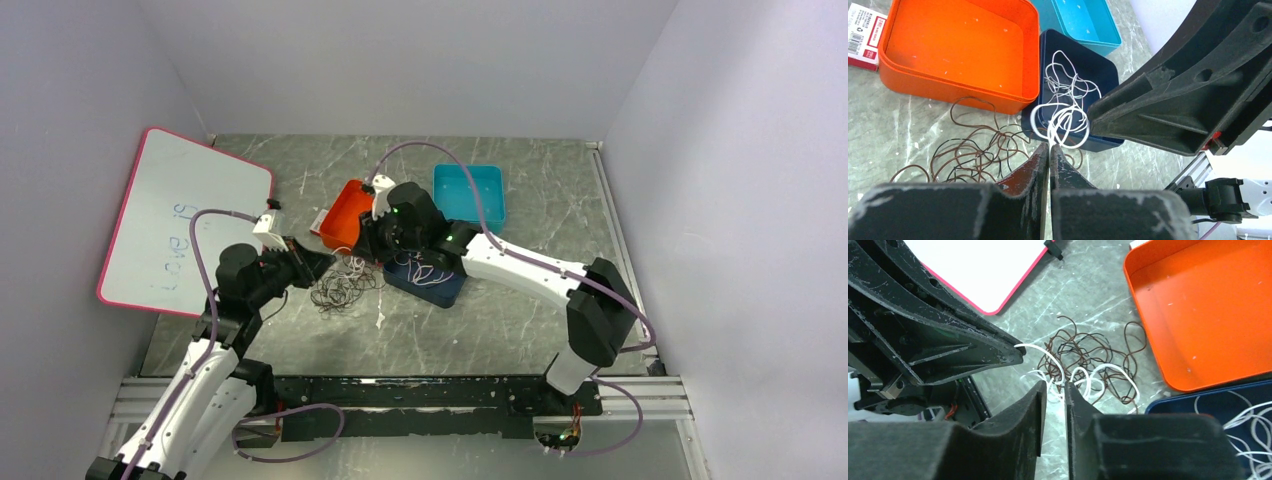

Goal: Untangle the cables

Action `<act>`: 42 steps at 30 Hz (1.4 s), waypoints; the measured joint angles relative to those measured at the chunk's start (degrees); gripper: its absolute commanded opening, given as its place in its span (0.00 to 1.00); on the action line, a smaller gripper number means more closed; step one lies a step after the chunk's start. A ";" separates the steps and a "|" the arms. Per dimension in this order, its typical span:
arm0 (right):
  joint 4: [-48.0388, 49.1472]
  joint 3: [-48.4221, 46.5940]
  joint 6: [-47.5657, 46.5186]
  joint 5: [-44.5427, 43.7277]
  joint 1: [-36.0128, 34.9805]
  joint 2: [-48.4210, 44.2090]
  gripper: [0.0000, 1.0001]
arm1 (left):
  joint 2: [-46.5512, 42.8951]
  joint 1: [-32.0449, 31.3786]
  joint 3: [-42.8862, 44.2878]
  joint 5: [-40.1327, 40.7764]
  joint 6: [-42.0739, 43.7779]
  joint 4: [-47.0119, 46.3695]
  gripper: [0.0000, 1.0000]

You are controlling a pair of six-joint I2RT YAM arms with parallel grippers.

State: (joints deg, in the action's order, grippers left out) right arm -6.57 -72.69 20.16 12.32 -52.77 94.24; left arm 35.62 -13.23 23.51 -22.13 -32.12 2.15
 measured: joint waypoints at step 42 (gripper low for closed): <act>-2.32 -3.15 -24.20 9.88 0.87 2.89 0.00 | 1.33 0.00 0.22 -9.33 0.81 -3.85 0.47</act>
State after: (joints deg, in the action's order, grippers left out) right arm -8.88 -75.83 -4.03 22.20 -51.90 97.12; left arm 36.95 -13.23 23.73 -31.46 -31.31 -1.69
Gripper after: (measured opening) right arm 0.017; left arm 0.253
